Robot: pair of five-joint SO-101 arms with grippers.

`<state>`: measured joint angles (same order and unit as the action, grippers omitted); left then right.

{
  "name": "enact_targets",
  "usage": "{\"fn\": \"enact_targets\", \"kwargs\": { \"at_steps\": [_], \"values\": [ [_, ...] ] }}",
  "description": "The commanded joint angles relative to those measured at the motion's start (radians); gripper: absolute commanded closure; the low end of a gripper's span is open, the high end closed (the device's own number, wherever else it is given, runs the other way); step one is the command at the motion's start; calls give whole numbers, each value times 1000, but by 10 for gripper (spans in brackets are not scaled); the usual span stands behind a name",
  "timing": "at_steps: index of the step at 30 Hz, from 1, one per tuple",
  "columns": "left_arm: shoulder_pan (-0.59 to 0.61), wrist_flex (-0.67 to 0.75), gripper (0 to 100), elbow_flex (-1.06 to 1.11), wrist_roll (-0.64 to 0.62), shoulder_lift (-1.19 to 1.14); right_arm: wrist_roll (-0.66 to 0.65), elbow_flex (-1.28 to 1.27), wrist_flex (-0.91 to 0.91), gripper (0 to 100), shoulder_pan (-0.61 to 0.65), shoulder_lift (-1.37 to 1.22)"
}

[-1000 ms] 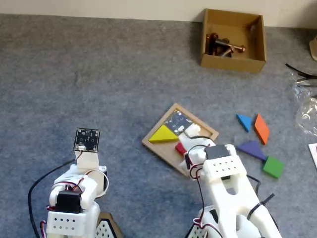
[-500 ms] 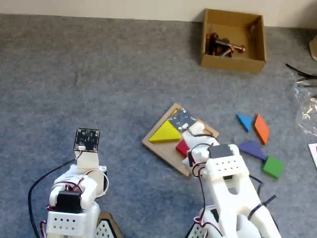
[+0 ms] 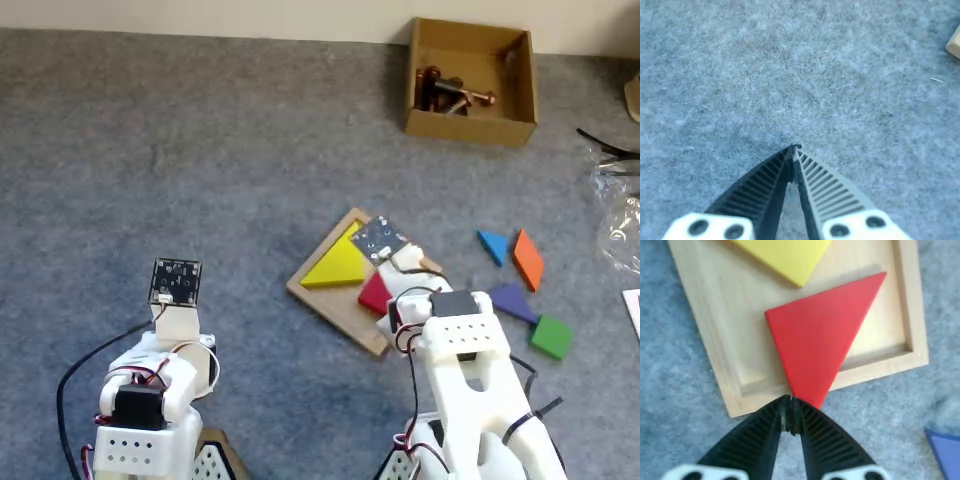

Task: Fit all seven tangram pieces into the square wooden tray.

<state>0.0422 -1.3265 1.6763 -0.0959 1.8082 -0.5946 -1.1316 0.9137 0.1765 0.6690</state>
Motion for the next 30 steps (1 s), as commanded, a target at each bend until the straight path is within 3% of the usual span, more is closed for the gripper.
{"fn": "enact_targets", "kwargs": {
  "at_steps": [1,9,16,30],
  "values": [
    [-15,2,995,19,-8,7,55,24,-35,989,-54,21],
    [-16,2,995,19,-8,7,86,35,-58,989,-62,13],
    [-16,2,995,19,-8,7,150,130,-81,989,-64,-182],
    [-16,2,995,19,-8,7,150,361,-77,989,-67,-412]
  ]
}}
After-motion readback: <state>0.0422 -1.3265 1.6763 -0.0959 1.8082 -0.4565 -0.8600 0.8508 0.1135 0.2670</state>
